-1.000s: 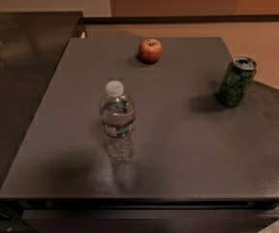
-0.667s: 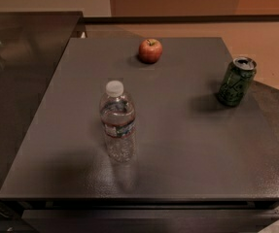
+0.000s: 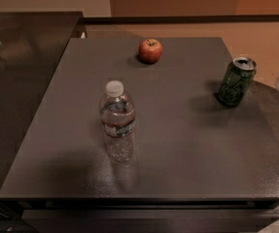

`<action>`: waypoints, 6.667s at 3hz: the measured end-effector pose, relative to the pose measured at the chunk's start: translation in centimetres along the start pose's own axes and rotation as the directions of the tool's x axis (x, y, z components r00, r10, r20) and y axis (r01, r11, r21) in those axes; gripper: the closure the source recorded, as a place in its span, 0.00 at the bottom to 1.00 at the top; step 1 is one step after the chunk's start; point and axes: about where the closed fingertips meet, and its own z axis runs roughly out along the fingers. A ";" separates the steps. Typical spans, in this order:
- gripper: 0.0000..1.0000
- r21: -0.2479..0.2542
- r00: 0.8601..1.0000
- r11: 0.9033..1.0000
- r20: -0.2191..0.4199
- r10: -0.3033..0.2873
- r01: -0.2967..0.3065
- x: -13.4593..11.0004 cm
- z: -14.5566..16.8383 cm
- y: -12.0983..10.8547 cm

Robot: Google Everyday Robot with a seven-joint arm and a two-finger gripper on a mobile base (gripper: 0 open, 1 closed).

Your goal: Move green can near water bottle

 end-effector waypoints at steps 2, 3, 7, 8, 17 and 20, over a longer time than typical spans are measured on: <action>0.00 0.039 0.995 0.995 0.026 0.095 -0.096 3.3 3.4 -2.7; 0.00 0.013 0.992 0.993 0.041 0.116 -0.116 4.4 5.9 -4.1; 0.16 -0.075 0.989 0.989 0.072 0.131 -0.126 6.9 14.8 -6.9; 0.40 -0.083 0.987 0.989 0.087 0.132 -0.125 6.7 15.8 -7.6; 1.00 -0.300 0.885 0.917 0.454 -0.105 0.263 0.1 16.3 3.5; 1.00 -0.488 0.881 0.767 0.424 -0.210 0.417 -1.7 16.6 10.0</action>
Offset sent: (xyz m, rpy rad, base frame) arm 0.0512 -0.0363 -0.0727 0.0949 0.0211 -0.1390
